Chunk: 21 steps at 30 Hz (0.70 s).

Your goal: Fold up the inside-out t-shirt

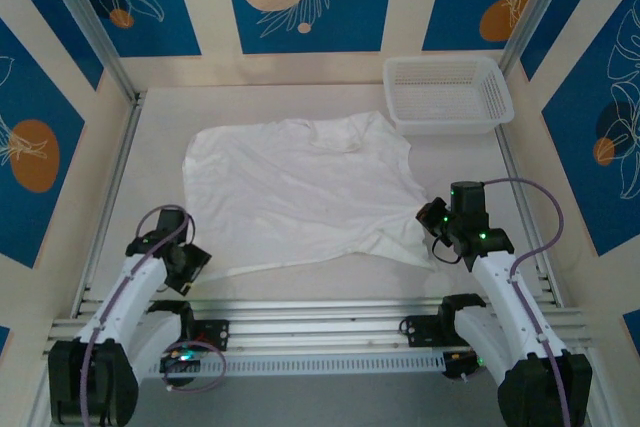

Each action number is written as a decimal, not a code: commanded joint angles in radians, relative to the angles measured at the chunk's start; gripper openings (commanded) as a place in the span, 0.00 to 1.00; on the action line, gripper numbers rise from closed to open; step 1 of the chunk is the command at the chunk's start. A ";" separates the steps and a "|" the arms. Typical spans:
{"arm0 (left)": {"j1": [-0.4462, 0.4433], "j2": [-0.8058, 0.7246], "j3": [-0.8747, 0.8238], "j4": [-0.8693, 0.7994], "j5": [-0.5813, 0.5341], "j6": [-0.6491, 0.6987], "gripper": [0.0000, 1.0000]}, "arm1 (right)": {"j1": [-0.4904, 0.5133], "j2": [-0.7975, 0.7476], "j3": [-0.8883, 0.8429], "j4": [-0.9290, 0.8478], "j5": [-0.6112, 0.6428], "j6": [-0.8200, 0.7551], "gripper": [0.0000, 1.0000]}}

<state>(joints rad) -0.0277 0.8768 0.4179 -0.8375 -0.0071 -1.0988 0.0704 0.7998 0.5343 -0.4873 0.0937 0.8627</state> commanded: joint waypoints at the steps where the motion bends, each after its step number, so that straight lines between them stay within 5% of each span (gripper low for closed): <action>1: 0.036 -0.027 -0.043 -0.009 0.037 -0.056 0.61 | -0.003 -0.006 -0.003 -0.001 -0.015 -0.009 0.03; 9: 0.077 -0.041 -0.043 -0.066 0.018 -0.067 0.47 | -0.004 -0.004 0.015 -0.006 -0.018 -0.021 0.03; 13: 0.086 -0.048 -0.038 -0.080 0.016 -0.075 0.31 | -0.003 -0.007 0.018 -0.009 -0.022 -0.015 0.03; 18: 0.090 -0.078 -0.006 -0.118 0.008 -0.059 0.00 | -0.003 -0.020 0.028 -0.031 -0.006 0.000 0.03; 21: 0.092 -0.139 0.032 -0.140 -0.045 -0.009 0.00 | -0.009 -0.032 0.043 -0.065 0.029 0.010 0.03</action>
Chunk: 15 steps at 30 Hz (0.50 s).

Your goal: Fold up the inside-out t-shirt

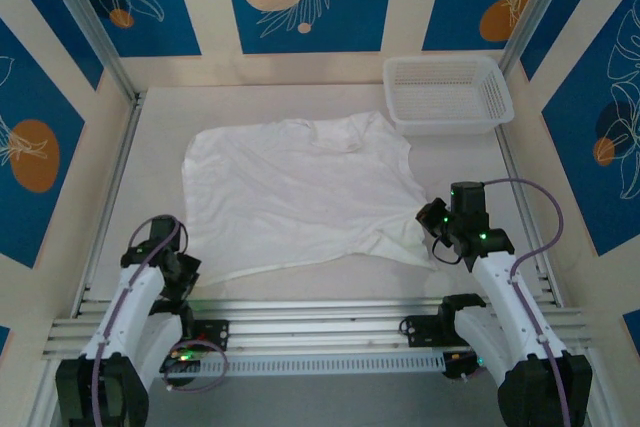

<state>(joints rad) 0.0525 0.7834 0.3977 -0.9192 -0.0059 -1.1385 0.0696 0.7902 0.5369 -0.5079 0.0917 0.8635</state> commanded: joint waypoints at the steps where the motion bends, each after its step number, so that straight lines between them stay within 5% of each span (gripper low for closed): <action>1: 0.011 -0.073 0.064 -0.070 -0.082 0.043 0.00 | -0.012 -0.027 0.039 -0.052 0.042 0.009 0.03; 6: 0.011 -0.174 0.041 -0.096 -0.139 0.040 0.00 | -0.025 -0.049 -0.017 -0.106 0.071 0.028 0.03; 15: 0.012 -0.212 0.057 0.095 0.008 0.130 0.00 | -0.034 -0.146 -0.069 -0.133 0.025 0.038 0.04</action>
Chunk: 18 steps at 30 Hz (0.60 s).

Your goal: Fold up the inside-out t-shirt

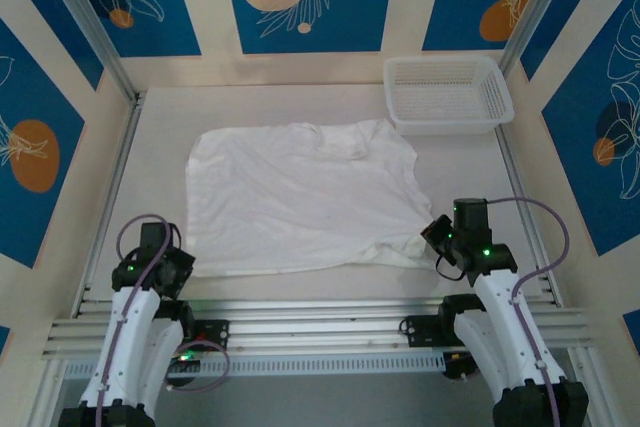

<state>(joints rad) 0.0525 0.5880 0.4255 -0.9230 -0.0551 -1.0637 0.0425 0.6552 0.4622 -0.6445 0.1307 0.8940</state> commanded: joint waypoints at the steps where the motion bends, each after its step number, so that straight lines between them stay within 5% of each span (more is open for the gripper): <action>1: 0.012 -0.015 0.046 0.134 0.058 0.058 0.00 | -0.009 0.001 0.021 0.025 -0.028 -0.004 0.04; 11: 0.012 0.352 0.307 0.306 -0.002 0.143 0.00 | -0.060 0.366 0.269 0.203 -0.088 -0.117 0.04; 18: 0.011 0.496 0.341 0.432 -0.053 0.110 0.00 | -0.070 0.607 0.375 0.295 -0.143 -0.141 0.03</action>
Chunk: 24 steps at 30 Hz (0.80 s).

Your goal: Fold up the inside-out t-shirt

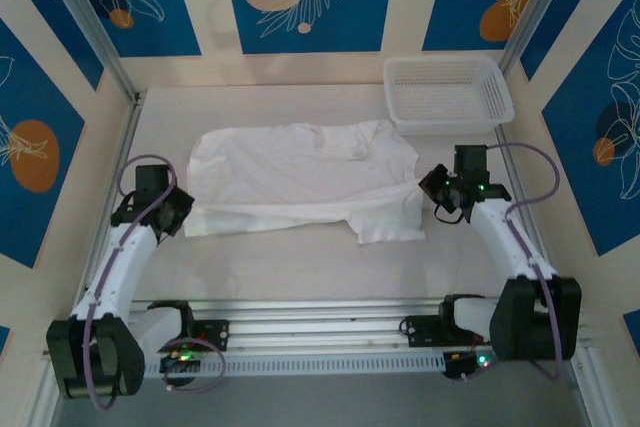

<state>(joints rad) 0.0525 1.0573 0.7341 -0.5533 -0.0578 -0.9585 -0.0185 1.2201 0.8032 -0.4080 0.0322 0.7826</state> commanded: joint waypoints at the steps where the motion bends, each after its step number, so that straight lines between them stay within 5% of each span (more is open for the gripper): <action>1: 0.012 0.045 0.036 0.070 -0.063 0.006 0.00 | -0.009 0.071 0.047 0.068 -0.051 -0.033 0.03; 11: 0.011 0.178 0.039 0.110 -0.152 -0.044 0.00 | -0.055 0.265 0.183 0.109 -0.080 -0.049 0.03; 24: 0.012 0.412 0.125 0.199 -0.084 0.012 0.00 | -0.041 0.517 0.269 0.138 -0.118 -0.027 0.07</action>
<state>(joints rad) 0.0525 1.4330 0.8227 -0.3813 -0.1493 -0.9829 -0.0631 1.7084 1.0554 -0.2779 -0.0830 0.7540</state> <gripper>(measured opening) 0.044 0.064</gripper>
